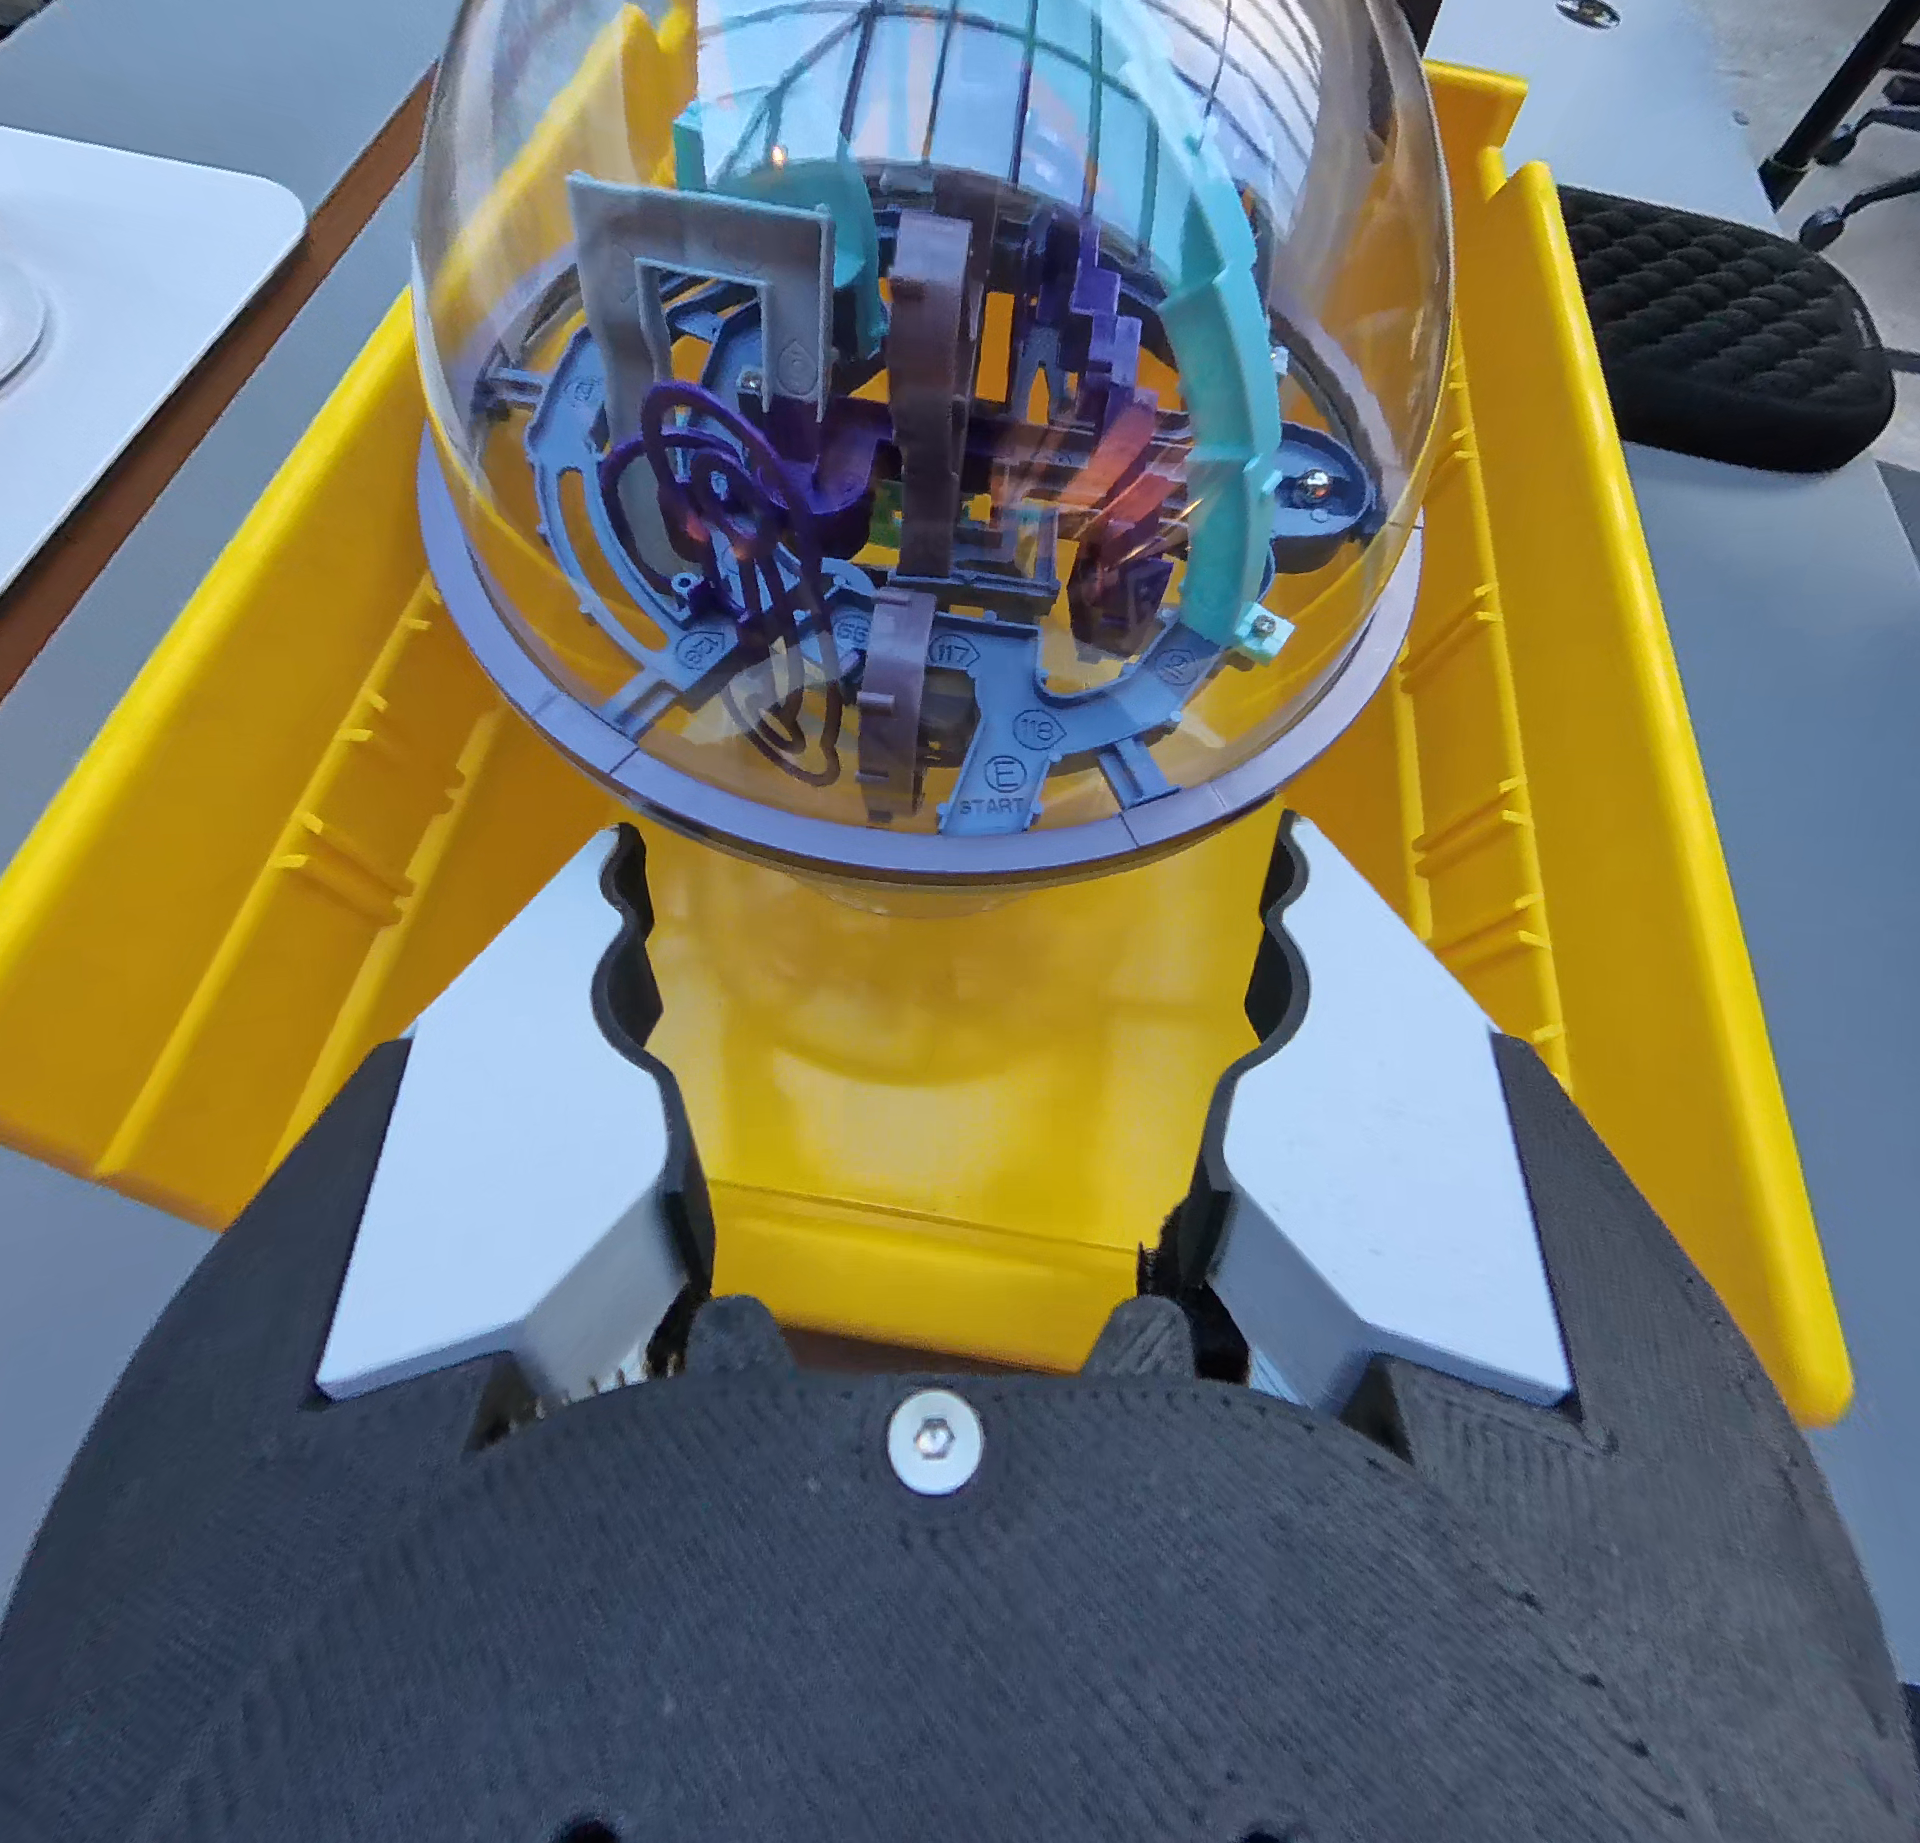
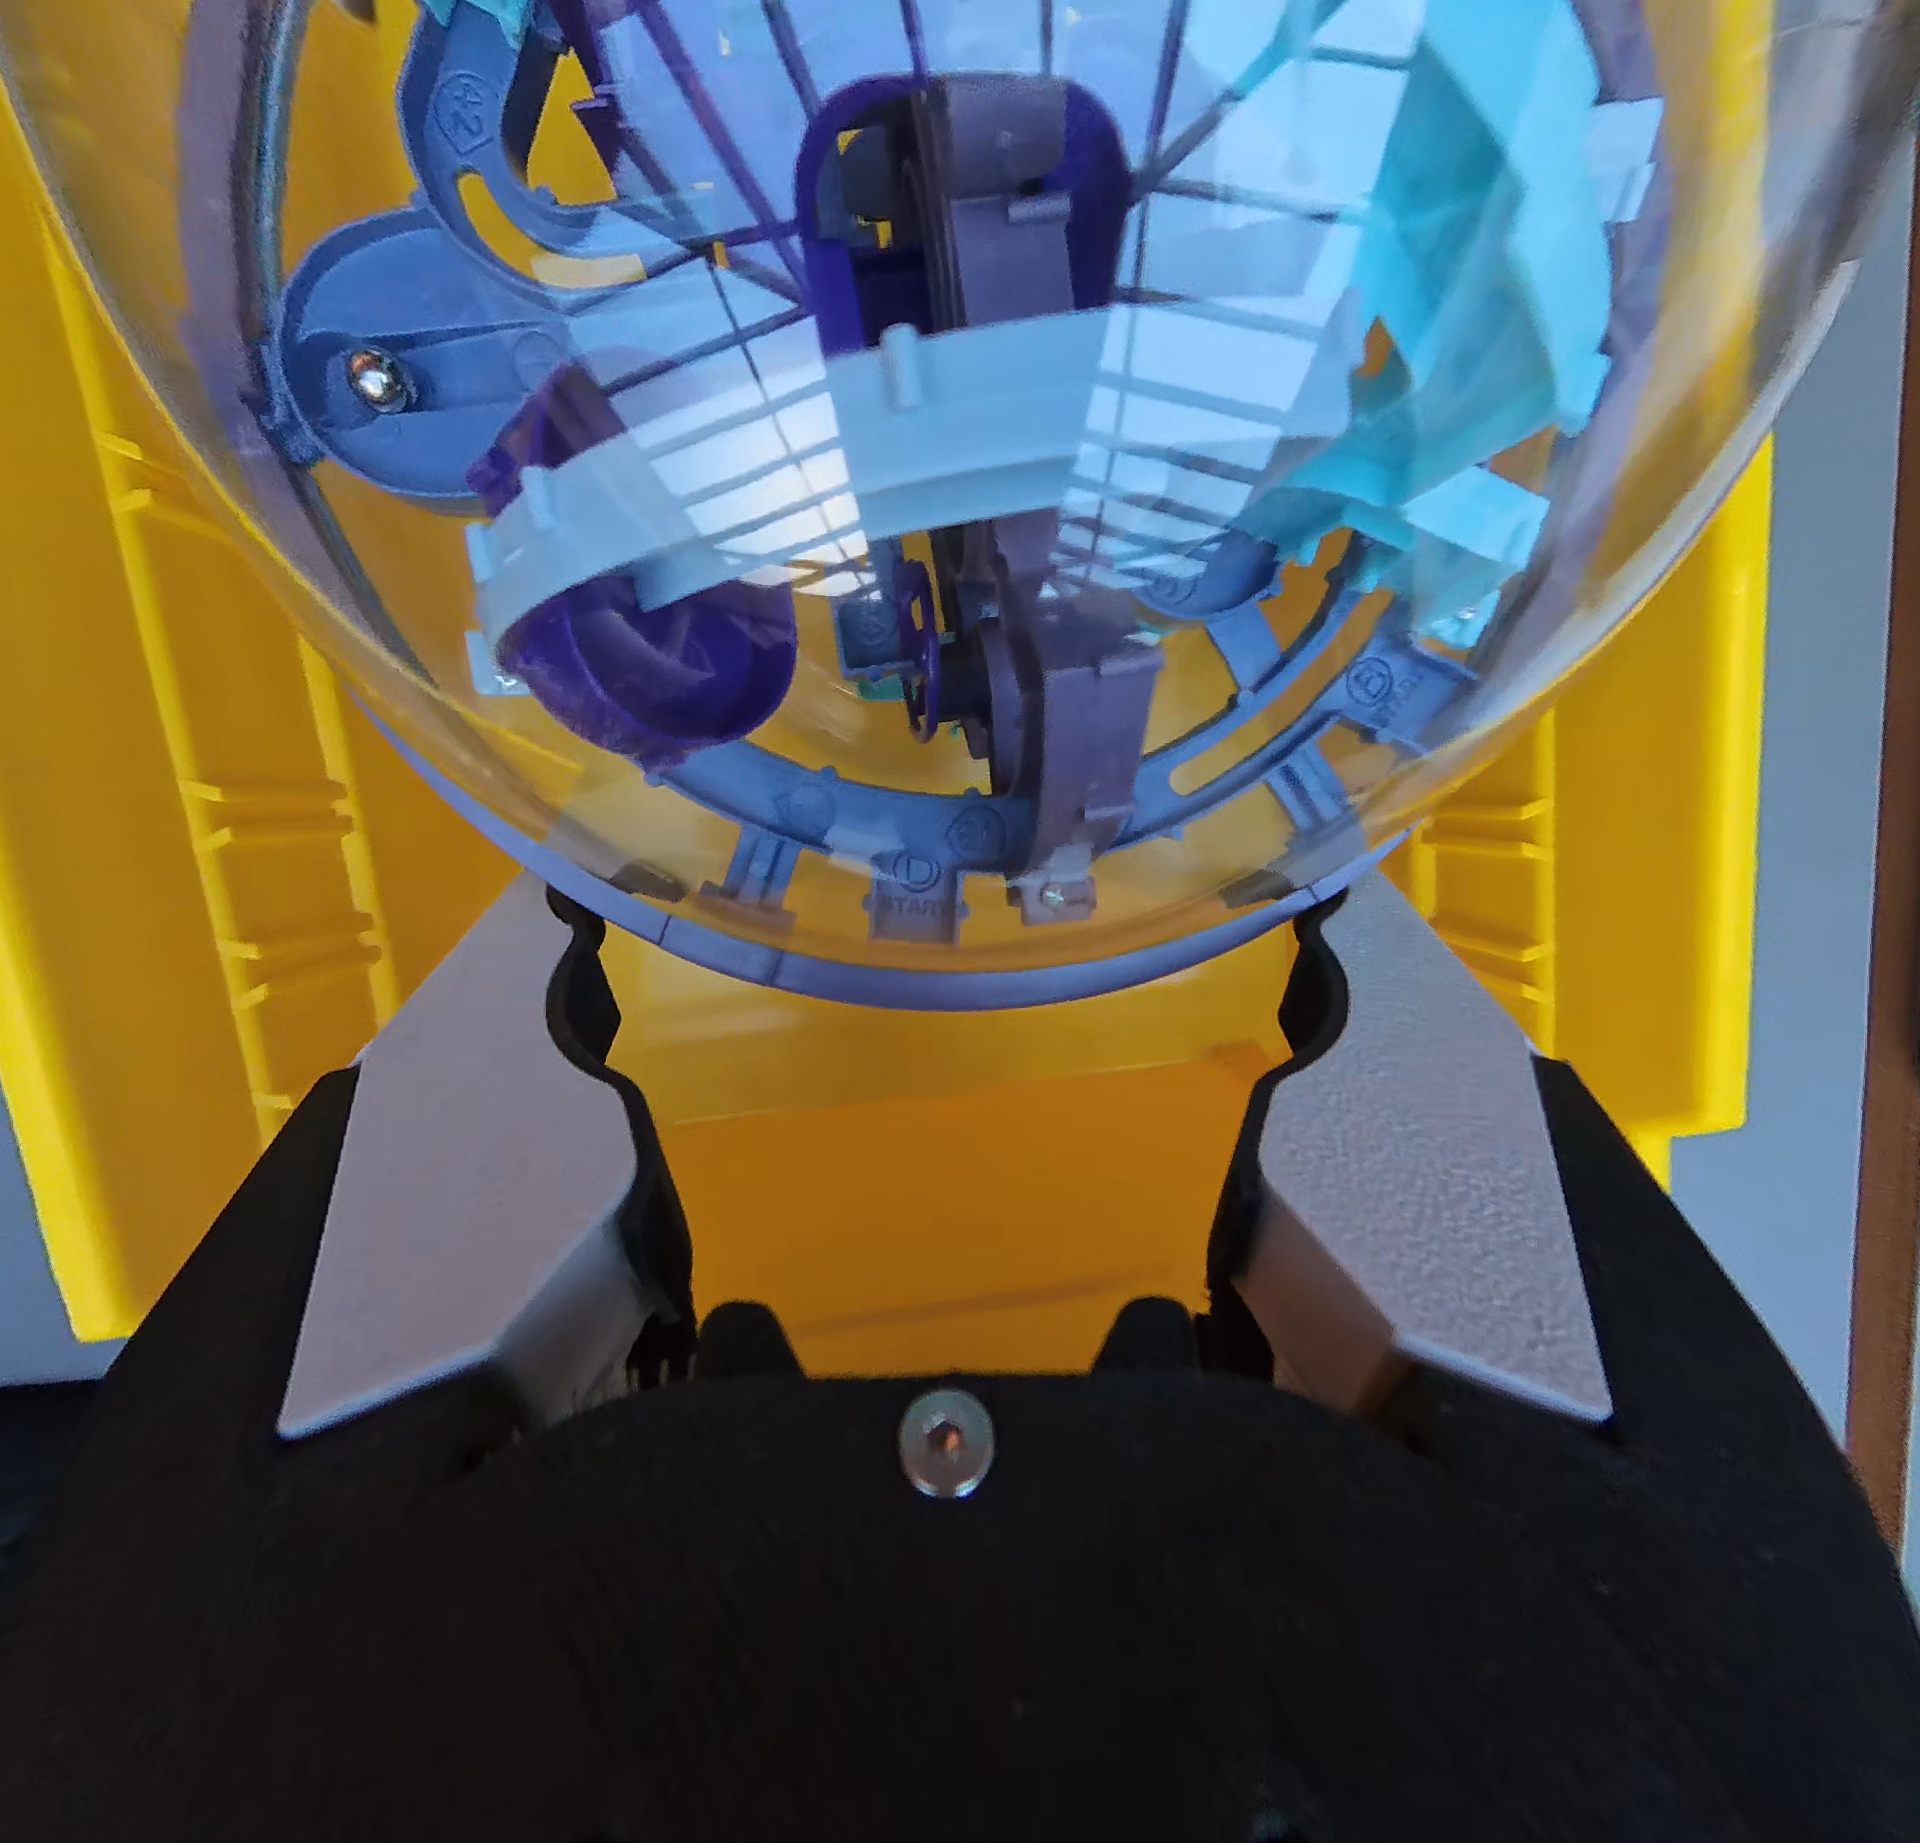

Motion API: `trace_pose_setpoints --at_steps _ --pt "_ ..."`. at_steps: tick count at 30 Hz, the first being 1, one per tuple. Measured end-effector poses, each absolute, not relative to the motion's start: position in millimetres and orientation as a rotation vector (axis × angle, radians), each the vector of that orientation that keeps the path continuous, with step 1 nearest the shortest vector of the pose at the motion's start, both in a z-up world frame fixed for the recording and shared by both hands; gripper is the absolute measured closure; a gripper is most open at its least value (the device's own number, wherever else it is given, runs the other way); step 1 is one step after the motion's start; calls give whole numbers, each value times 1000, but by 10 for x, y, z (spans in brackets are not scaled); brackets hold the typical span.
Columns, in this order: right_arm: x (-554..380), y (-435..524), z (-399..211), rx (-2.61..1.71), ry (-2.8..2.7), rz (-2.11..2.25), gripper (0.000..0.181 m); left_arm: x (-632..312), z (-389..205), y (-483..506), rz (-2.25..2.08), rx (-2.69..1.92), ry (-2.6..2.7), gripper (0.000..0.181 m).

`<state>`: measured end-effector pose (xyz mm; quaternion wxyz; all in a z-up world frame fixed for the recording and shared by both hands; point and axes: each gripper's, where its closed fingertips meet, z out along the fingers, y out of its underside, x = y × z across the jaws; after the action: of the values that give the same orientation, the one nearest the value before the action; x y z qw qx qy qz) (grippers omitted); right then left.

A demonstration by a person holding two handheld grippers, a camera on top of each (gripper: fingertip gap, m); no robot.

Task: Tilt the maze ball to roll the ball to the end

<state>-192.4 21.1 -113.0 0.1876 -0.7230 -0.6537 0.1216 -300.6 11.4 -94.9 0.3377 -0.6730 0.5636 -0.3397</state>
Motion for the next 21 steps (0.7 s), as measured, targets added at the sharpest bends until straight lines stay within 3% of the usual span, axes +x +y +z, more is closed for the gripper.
trace_pose_setpoints --at_steps 21 --pt "-1953 197 -1097 -2028 -1841 372 54 -2945 -956 76 -935 -1786 1474 63"
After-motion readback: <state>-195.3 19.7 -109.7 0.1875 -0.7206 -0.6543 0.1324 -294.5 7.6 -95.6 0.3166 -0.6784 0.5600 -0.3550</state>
